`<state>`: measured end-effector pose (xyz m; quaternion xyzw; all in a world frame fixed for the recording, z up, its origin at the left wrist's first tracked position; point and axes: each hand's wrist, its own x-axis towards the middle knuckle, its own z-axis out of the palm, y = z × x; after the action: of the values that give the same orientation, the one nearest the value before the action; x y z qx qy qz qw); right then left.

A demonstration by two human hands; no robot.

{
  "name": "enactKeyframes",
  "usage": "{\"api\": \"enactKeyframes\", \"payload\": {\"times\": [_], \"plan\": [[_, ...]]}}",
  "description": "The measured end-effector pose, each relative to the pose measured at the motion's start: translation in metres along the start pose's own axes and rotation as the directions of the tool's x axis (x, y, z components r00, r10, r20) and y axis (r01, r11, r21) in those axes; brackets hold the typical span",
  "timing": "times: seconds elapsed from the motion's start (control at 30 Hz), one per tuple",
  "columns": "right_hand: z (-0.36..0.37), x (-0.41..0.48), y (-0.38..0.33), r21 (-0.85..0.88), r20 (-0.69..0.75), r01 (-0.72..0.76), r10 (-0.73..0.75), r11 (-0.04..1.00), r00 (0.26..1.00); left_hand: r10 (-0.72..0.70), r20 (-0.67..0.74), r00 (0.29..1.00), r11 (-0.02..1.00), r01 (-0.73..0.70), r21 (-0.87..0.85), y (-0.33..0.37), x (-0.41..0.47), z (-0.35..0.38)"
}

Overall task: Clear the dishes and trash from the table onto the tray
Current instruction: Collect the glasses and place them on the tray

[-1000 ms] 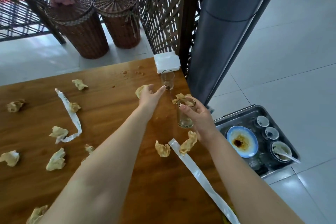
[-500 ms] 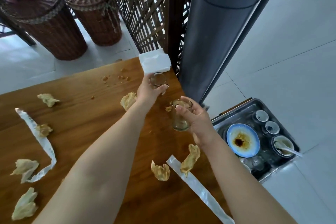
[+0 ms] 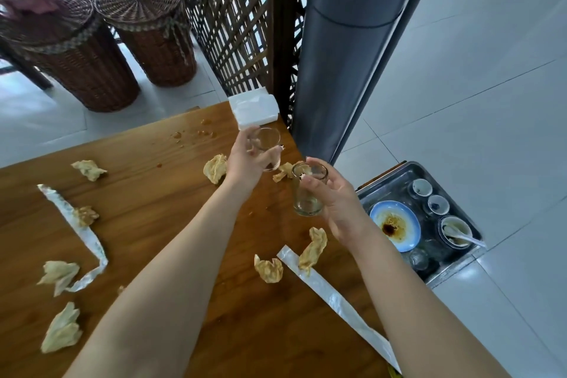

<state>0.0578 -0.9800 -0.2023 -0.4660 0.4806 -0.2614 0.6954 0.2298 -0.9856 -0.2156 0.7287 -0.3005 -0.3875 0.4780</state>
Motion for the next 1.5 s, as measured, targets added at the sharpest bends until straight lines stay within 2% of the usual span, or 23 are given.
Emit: {"api": "enactKeyframes", "payload": {"times": [0.13,0.3,0.73,0.83,1.1,1.33,1.5], "plan": [[-0.006,-0.029,-0.014,0.005,-0.052,0.056,-0.056,0.998,0.997,0.03,0.003,1.0,0.993,-0.03,-0.117,0.017,-0.035,-0.002],[-0.026,-0.072,-0.02,0.049,-0.115,0.113,-0.106,0.992,0.988,0.037,0.114,0.993,0.963,-0.005,-0.27,0.04,-0.089,0.004],[-0.137,-0.199,-0.015,0.262,-0.257,0.206,-0.138,0.943,0.956,0.086,0.327,0.941,0.959,0.011,-0.285,0.081,-0.247,0.078],[-0.175,-0.231,-0.011,0.23,-0.269,0.225,-0.16,0.947,0.95,0.114,0.33,0.937,0.951,-0.008,-0.309,0.085,-0.283,0.106],[-0.276,-0.322,-0.001,0.113,-0.307,0.235,-0.191,0.965,0.932,0.082,0.372,0.925,0.917,0.076,-0.393,0.084,-0.379,0.198],[-0.347,-0.356,0.002,0.205,-0.37,0.286,-0.197,0.936,0.908,0.15,0.504,0.851,0.903,0.089,-0.421,0.094,-0.415,0.265],[-0.383,-0.34,-0.005,0.199,-0.397,0.287,-0.19,0.937,0.898,0.126,0.529,0.839,0.905,0.12,-0.407,0.102,-0.401,0.307]]}}
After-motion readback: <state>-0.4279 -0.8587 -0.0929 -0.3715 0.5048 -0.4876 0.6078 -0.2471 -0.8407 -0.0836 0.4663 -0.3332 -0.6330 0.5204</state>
